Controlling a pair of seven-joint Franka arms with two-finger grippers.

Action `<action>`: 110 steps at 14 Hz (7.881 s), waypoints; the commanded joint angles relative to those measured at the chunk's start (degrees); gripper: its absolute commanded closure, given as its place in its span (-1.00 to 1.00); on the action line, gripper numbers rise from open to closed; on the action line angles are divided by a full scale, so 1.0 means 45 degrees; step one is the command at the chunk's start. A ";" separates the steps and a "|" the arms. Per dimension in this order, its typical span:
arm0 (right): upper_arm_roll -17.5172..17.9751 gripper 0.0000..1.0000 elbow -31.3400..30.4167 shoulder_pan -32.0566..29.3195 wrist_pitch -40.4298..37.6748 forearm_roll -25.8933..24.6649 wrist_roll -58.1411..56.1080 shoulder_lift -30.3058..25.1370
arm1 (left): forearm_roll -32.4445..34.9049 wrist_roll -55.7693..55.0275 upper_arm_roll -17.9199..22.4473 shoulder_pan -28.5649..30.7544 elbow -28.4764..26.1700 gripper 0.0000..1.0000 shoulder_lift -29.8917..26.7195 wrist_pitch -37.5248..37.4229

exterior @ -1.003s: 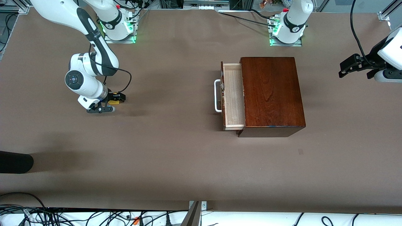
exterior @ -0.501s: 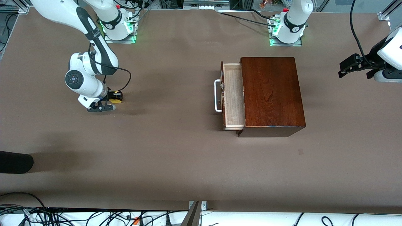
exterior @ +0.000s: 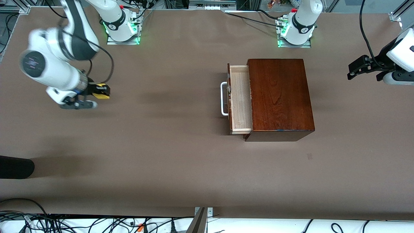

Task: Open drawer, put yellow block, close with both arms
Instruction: 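Carry the yellow cube with the right gripper over the open drawer, then lower the cube into the drawer and open the right gripper, then withdraw the right gripper while the left gripper reaches the drawer front, then push the drawer shut into the box with the left gripper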

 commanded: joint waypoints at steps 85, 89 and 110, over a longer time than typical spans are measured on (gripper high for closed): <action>-0.1261 -1.00 0.4514 -0.0586 -0.2492 -0.0454 -0.2590 -0.0233 | 0.3448 1.0740 -0.6413 -0.3948 0.0362 -1.00 0.8242 0.6951; -0.1222 -1.00 0.4533 -0.0586 -0.2667 -0.0454 -0.2453 -0.0213 | 0.3488 1.0817 -0.6297 -0.3733 0.0401 -1.00 0.8223 0.6134; -0.1164 -1.00 0.4572 -0.0546 -0.2804 -0.0376 -0.2317 -0.0096 | 0.2011 1.0548 -0.6549 -0.2190 0.0868 -1.00 0.7677 0.4451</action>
